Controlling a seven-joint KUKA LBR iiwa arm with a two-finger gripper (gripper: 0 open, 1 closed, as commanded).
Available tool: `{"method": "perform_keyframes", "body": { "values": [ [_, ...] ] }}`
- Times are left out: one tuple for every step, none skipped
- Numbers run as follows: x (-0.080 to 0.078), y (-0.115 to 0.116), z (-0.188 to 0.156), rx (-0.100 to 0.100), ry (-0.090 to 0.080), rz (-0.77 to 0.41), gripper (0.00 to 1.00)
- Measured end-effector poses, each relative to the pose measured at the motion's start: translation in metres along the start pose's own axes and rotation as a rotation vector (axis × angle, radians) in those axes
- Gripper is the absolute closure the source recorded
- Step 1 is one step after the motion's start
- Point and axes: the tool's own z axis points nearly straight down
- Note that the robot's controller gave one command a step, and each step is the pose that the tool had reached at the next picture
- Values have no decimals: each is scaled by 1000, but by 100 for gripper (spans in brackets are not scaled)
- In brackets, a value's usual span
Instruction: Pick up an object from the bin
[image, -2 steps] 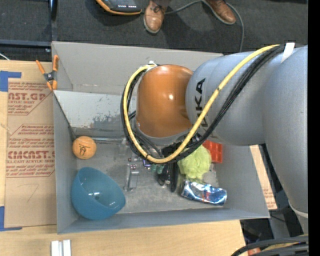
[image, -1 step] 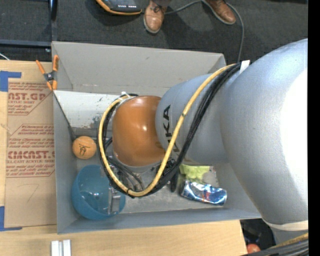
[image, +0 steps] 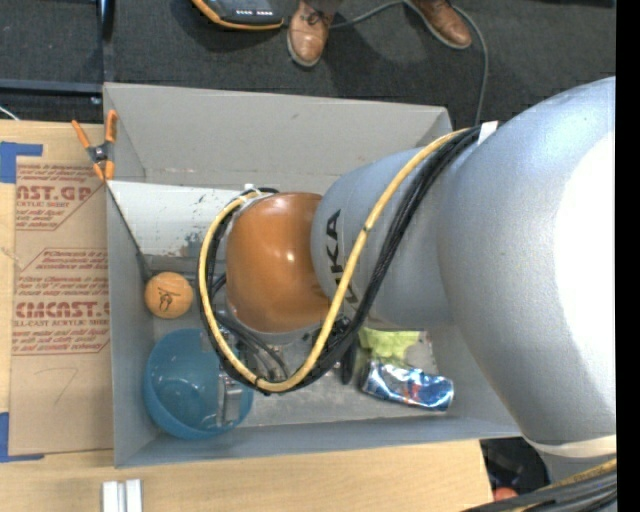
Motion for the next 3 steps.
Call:
{"method": "perform_keyframes", "body": {
  "values": [
    [-4,-9,-89,-2,-9,-172,0],
    [-8,-69,9,2,12,-298,0],
    [-65,17,-28,-10,-21,-233,0]
  ]
}}
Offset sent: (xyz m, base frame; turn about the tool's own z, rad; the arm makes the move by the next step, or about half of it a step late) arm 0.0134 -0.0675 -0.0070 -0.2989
